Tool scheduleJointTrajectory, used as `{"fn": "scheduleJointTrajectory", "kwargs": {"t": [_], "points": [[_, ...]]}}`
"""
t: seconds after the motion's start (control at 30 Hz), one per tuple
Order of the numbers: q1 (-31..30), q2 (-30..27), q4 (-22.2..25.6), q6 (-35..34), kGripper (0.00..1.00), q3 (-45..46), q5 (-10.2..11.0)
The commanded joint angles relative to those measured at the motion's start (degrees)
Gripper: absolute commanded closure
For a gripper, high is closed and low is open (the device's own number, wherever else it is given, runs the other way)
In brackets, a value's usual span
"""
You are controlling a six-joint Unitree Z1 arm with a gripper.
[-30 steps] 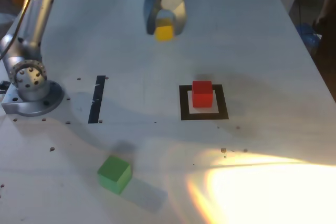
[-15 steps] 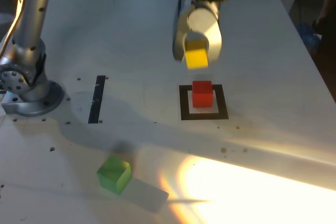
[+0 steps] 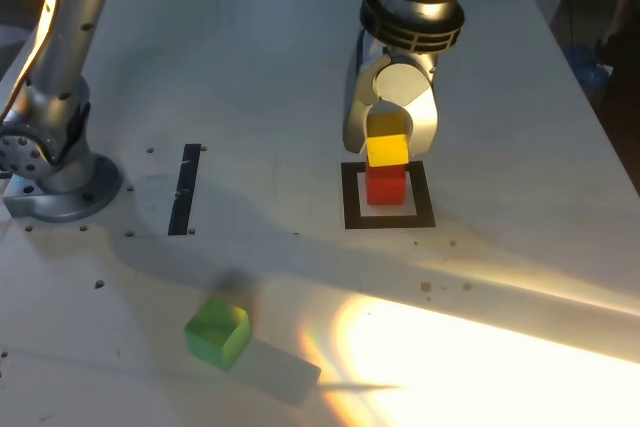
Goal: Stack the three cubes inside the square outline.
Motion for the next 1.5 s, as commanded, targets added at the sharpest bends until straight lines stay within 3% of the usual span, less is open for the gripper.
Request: {"fn": "scheduleJointTrajectory", "kwargs": {"t": [0.0,0.43,1.1,1.47], "points": [[0.1,0.9,-0.2,0.0,0.82,-0.2,0.2],[1.4,2.7,-0.4,0.7,0.8,0.0,0.8],[1.4,2.7,0.5,1.5,0.52,0.2,-0.3],[1.4,2.7,-0.5,2.1,0.16,0.1,-0.4]]}}
